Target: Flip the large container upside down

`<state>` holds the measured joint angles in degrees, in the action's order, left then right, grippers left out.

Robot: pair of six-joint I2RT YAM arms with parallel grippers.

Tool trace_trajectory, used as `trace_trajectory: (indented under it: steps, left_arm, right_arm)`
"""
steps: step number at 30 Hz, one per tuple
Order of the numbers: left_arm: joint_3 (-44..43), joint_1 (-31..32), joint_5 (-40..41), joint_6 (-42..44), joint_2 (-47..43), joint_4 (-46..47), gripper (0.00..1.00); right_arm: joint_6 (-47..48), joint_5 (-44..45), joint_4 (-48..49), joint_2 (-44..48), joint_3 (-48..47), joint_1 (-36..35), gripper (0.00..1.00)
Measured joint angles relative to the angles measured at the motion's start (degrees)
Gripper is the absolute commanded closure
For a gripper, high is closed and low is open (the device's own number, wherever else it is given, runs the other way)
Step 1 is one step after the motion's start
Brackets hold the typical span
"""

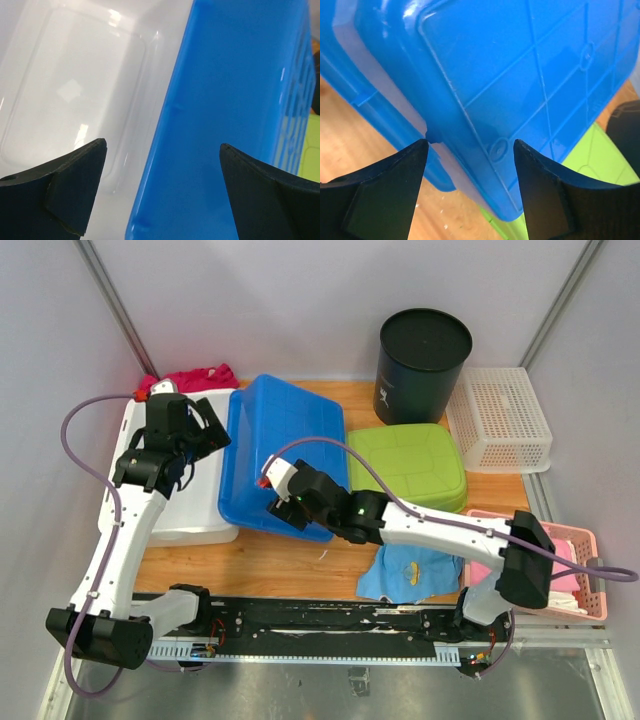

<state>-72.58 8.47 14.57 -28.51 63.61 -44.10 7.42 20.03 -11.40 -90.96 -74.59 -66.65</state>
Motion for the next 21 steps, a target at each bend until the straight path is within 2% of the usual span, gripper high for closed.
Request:
trace_trajectory:
  steps: [7, 12, 16, 21]
  left_arm:
    - [0.6, -0.5, 0.0, -0.2, 0.4, -1.4, 0.03]
    - [2.8, -0.5, -0.1, 0.0, 0.5, -1.3, 0.06]
    - [5.2, -0.5, -1.4, 2.1, 0.1, -1.1, 0.10]
    - [8.9, 1.2, -3.1, 4.9, -1.9, -1.3, 0.19]
  right_arm:
    - [0.1, 1.0, 0.5, -8.2, -8.9, 7.2, 0.30]
    - [-0.4, 1.0, 0.4, -11.7, -13.5, 9.8, 0.29]
    - [-2.1, -0.4, -0.8, -12.0, -15.3, 10.2, 0.27]
    - [-6.0, -7.0, -3.8, -9.3, -15.9, 11.5, 0.25]
